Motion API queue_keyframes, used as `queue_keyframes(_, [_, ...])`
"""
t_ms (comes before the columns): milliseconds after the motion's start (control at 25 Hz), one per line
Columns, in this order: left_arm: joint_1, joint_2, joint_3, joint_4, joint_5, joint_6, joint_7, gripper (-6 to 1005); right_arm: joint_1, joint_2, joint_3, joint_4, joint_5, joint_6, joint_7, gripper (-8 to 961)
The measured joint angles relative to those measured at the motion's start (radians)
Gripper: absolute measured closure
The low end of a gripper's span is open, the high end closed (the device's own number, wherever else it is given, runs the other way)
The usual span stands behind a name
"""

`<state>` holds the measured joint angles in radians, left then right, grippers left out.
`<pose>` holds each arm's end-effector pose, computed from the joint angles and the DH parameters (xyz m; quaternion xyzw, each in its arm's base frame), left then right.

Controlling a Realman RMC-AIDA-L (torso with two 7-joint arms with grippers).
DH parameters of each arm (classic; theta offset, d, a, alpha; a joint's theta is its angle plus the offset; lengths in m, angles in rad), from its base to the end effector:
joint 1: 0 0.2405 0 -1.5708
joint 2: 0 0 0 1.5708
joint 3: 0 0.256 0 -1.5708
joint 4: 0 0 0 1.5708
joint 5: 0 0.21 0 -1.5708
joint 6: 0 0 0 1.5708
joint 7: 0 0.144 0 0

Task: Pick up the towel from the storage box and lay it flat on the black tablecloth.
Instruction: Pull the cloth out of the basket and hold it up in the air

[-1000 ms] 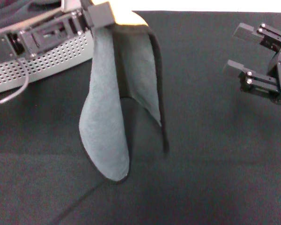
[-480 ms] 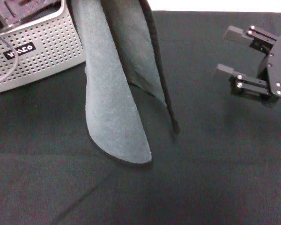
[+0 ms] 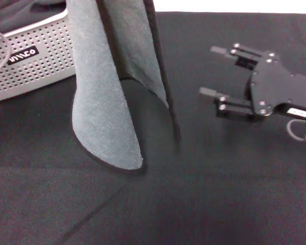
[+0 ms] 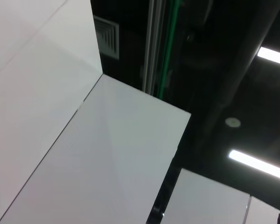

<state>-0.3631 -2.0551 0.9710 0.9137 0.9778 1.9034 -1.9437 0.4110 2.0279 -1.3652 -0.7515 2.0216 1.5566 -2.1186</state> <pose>-0.1728 0.2888 0.1082 0.7653 0.2020 0.6090 0.0510 0.1821 0.3118 -0.0009 -0.8954 -0.0151 0.4263 0.1280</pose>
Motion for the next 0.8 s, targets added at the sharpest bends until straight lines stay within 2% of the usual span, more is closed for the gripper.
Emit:
queue_keyframes(320, [-0.003, -0.006, 0.000, -0.025, -0.026, -0.002, -0.001, 979, 0.023, 0.000, -0.158, -0.011, 0.059, -0.112, -0.048, 232])
queue_keyframes(800, [-0.016, -0.007, 0.000, -0.066, -0.038, -0.001, 0.005, 980, 0.039, 0.000, -0.256, -0.010, 0.097, -0.221, -0.074, 263])
